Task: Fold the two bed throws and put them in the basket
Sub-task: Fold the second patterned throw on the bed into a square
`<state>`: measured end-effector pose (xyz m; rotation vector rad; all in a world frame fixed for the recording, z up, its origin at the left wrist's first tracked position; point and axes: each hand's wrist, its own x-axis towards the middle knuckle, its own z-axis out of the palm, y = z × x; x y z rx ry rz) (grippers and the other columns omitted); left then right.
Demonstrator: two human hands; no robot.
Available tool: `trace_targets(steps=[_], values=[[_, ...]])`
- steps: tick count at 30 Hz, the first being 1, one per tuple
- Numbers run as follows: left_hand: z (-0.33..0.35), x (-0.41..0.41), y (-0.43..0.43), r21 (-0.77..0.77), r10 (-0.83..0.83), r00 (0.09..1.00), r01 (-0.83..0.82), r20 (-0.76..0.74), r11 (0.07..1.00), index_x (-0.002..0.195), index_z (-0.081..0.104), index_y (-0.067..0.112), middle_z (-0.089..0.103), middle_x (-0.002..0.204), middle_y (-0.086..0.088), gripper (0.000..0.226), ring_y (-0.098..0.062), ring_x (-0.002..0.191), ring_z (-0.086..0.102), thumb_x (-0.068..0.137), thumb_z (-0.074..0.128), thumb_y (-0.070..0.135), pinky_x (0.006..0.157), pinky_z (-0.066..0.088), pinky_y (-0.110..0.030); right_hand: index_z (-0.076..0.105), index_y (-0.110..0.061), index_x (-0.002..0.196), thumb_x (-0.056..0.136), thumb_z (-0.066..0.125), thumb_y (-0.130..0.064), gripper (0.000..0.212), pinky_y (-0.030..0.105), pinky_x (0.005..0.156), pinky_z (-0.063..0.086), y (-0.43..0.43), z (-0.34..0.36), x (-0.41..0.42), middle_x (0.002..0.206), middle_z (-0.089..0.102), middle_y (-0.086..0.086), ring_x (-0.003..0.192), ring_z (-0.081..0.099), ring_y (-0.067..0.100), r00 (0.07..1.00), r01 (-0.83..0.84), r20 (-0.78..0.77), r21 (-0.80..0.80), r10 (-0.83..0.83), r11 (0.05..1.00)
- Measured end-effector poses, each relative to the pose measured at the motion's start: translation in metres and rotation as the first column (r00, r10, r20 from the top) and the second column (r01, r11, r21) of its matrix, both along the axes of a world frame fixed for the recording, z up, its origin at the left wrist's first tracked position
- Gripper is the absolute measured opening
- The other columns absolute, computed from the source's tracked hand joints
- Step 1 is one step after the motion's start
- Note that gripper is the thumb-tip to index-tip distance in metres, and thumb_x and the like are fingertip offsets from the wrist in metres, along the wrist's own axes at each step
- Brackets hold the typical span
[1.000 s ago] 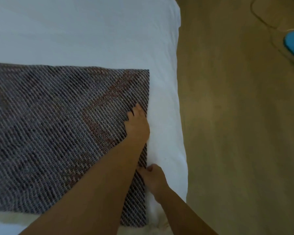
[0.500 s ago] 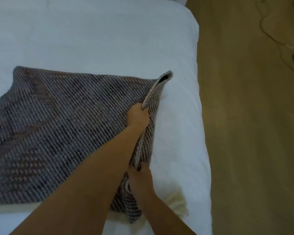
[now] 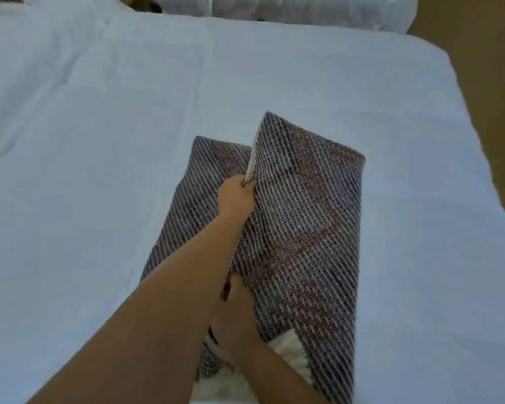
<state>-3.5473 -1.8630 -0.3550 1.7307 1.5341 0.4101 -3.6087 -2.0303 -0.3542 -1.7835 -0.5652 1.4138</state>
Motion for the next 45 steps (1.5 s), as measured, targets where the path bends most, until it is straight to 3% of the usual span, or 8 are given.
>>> trace_targets(steps=[7,12,18,24,29,33,39,45], values=[[-0.046,-0.101,0.086,-0.049,0.045,0.999,-0.045,0.007,0.998,0.076,0.063,0.011,0.056,0.073,0.0,0.025,-0.018,0.068,0.049,0.094,0.048,0.021,0.053,0.03,-0.025,0.023,-0.034,0.073,0.094,0.048,-0.03,0.033,0.024,0.07,0.028,0.078,-0.026,-0.09,0.07,0.027,-0.014,0.059,0.025,0.002,0.997,-0.071,0.002,-0.013,0.071,0.997],[-0.066,-0.136,0.107,-0.113,0.068,0.997,-0.071,-0.031,0.991,0.054,0.038,0.016,0.042,0.055,0.001,0.042,-0.012,0.052,0.039,0.094,0.048,0.023,0.045,0.023,-0.028,0.034,-0.026,0.081,0.093,0.047,-0.031,0.018,0.031,0.072,0.036,0.094,-0.04,-0.117,0.076,0.04,-0.004,0.068,0.04,0.013,0.968,-0.179,0.162,-0.096,0.193,0.979],[-0.072,-0.162,0.089,-0.312,0.017,0.998,0.003,0.062,0.95,0.124,0.049,0.009,0.058,0.117,-0.007,0.048,-0.021,0.098,0.055,0.087,0.059,0.039,0.085,0.042,-0.03,0.046,-0.016,0.095,0.083,0.055,-0.053,0.04,0.032,0.07,0.044,0.07,-0.046,-0.115,0.081,0.056,0.001,0.079,0.056,0.024,0.878,-0.309,0.313,-0.207,0.362,0.928],[-0.077,-0.204,0.027,-0.284,0.039,0.999,-0.027,0.035,0.958,0.113,0.053,0.012,0.06,0.106,-0.004,0.043,-0.016,0.087,0.052,0.084,0.061,0.043,0.075,0.039,-0.027,0.05,-0.015,0.096,0.077,0.058,-0.06,0.049,0.028,0.076,0.043,0.041,-0.046,-0.118,0.098,0.058,0.004,0.091,0.056,0.022,0.787,-0.383,0.422,-0.238,0.45,0.893],[-0.067,-0.246,-0.035,-0.284,0.053,0.998,-0.038,0.047,0.958,0.094,0.053,0.014,0.056,0.087,0.0,0.03,-0.015,0.076,0.051,0.085,0.061,0.041,0.057,0.037,-0.023,0.045,-0.01,0.122,0.087,0.054,-0.04,0.047,0.035,0.095,0.04,0.01,-0.037,-0.14,0.129,0.043,0.01,0.12,0.04,0.027,0.56,-0.461,0.583,-0.371,0.589,0.806],[-0.049,-0.276,-0.086,-0.346,-0.109,0.993,0.087,-0.045,0.934,0.118,0.05,0.008,0.059,0.113,-0.009,0.037,-0.025,0.101,0.055,0.086,0.058,0.026,0.079,0.039,-0.028,0.045,-0.007,0.123,0.091,0.051,-0.019,0.035,0.035,0.089,0.045,-0.017,-0.02,-0.181,0.123,0.054,0.014,0.11,0.054,0.029,0.76,-0.484,0.35,-0.258,0.548,0.836],[-0.031,-0.322,-0.116,-0.381,-0.164,0.956,0.061,-0.245,0.923,0.123,0.04,0.011,0.059,0.105,-0.012,0.04,-0.027,0.092,0.056,0.087,0.052,0.025,0.074,0.045,-0.034,0.035,-0.01,0.136,0.087,0.056,-0.027,0.056,0.044,0.103,0.039,-0.055,-0.012,-0.221,0.137,0.043,0.015,0.124,0.043,0.032,0.638,-0.681,0.285,-0.225,0.715,0.697],[-0.024,-0.313,-0.127,-0.327,-0.17,0.951,0.08,-0.257,0.942,0.129,0.036,0.006,0.046,0.122,-0.021,0.052,-0.039,0.109,0.05,0.084,0.055,0.025,0.092,0.044,-0.044,0.051,-0.005,0.12,0.09,0.048,-0.025,0.035,0.033,0.093,0.042,-0.055,-0.007,-0.167,0.126,0.05,0.014,0.112,0.05,0.028,0.717,-0.499,0.448,-0.205,0.534,0.842]])
